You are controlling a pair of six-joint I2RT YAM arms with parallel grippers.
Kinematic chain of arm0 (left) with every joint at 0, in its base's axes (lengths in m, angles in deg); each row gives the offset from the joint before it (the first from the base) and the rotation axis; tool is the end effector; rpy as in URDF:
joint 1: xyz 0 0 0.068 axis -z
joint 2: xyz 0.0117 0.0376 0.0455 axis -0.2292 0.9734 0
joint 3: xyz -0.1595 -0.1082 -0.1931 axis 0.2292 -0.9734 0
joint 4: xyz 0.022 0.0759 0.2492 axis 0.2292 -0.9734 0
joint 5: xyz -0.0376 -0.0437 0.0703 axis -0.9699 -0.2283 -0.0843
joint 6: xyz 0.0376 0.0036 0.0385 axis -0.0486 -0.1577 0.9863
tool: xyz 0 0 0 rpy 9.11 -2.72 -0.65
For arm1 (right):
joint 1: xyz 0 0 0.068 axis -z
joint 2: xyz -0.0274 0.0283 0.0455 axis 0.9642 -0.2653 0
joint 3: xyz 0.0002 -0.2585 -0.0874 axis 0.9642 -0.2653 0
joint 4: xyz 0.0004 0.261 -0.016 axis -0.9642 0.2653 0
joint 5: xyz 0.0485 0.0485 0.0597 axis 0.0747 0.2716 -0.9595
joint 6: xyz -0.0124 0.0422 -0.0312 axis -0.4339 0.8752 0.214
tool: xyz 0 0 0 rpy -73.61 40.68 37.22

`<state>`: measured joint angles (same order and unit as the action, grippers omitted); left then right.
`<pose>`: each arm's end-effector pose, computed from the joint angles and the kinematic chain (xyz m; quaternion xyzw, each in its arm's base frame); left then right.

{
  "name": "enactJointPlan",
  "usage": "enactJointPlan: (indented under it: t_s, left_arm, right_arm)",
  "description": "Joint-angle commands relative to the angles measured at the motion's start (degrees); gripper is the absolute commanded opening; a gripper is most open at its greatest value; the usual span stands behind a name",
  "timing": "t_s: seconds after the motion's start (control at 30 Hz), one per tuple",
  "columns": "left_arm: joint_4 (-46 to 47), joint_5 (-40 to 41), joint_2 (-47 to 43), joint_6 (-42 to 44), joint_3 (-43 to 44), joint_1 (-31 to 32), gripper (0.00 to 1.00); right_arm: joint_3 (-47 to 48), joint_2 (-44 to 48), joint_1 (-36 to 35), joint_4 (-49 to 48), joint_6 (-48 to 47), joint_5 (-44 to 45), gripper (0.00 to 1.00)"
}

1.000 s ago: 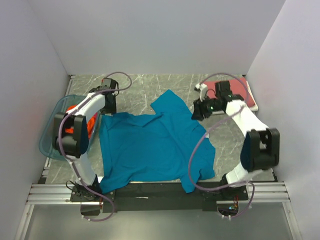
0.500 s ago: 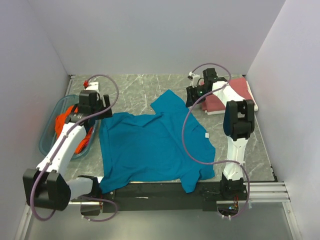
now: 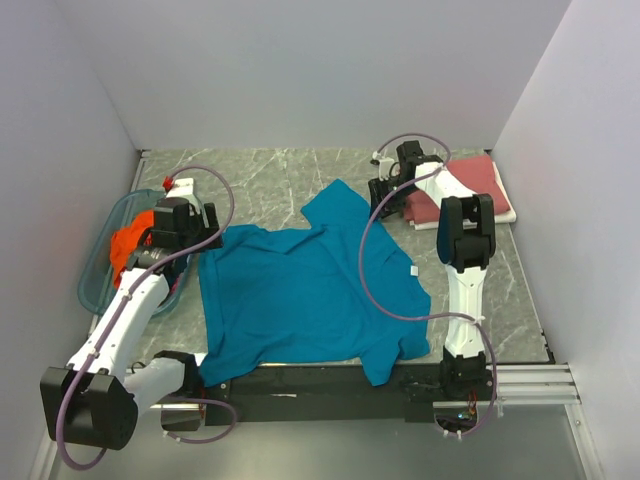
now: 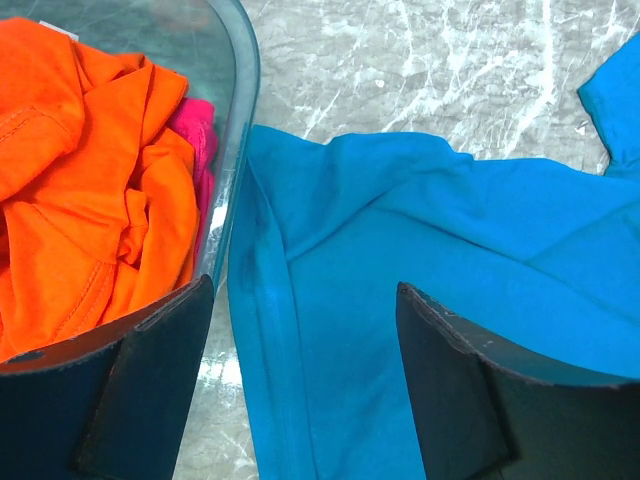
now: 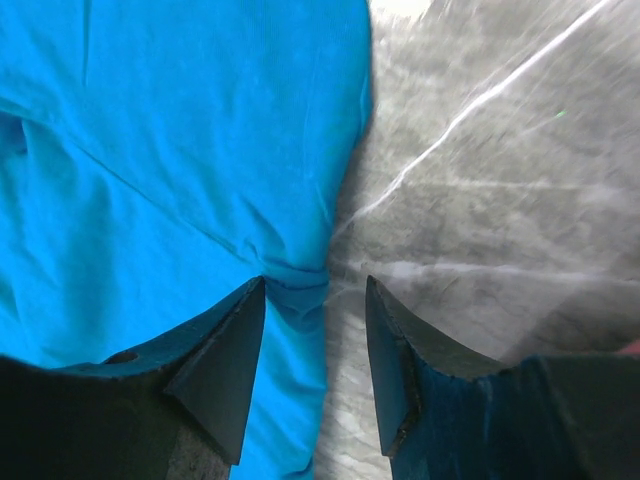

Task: Fold and stack the t-shirts
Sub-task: Flatten the tshirt out

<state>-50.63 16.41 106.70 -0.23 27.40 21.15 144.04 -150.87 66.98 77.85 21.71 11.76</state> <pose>0.2267 -0.0263 0.2868 -0.0821 0.8819 -0.0259 0.4635 0.4755 0.0812 0.1675 -0.2376 0.9223 0.2311 0.1987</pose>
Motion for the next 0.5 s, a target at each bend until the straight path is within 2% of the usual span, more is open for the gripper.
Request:
enactJointPlan:
  t_s: [0.0,0.07,0.17,0.23,0.27,0.47]
  left_arm:
    - [2.3,-0.1,-1.4,0.1,0.3,-0.2,0.79]
    - [2.5,-0.1,-1.6,0.1,0.2,-0.2,0.79]
    - [2.3,-0.1,-1.5,0.0,0.1,-0.2,0.78]
    - [2.3,-0.2,-1.3,0.0,0.1,-0.2,0.78]
    - [2.3,-0.3,-1.2,0.0,0.1,-0.2,0.78]
    - [2.4,-1.8,0.1,-0.4,0.1,-0.2,0.78]
  right_arm:
    - [1.1,0.3,-0.4,1.9,0.5,-1.0,0.51]
    - [0.7,0.4,-0.6,2.1,0.3,-1.3,0.50]
    - [0.2,0.8,-0.7,2.9,-0.3,-1.6,0.38]
    - [-1.4,2.1,-0.6,2.2,-0.3,-0.5,0.17]
    - [-2.9,3.4,-0.4,1.7,-0.4,0.9,0.02]
    - [-11.1,9.7,-0.3,-0.6,-2.3,6.0,0.00]
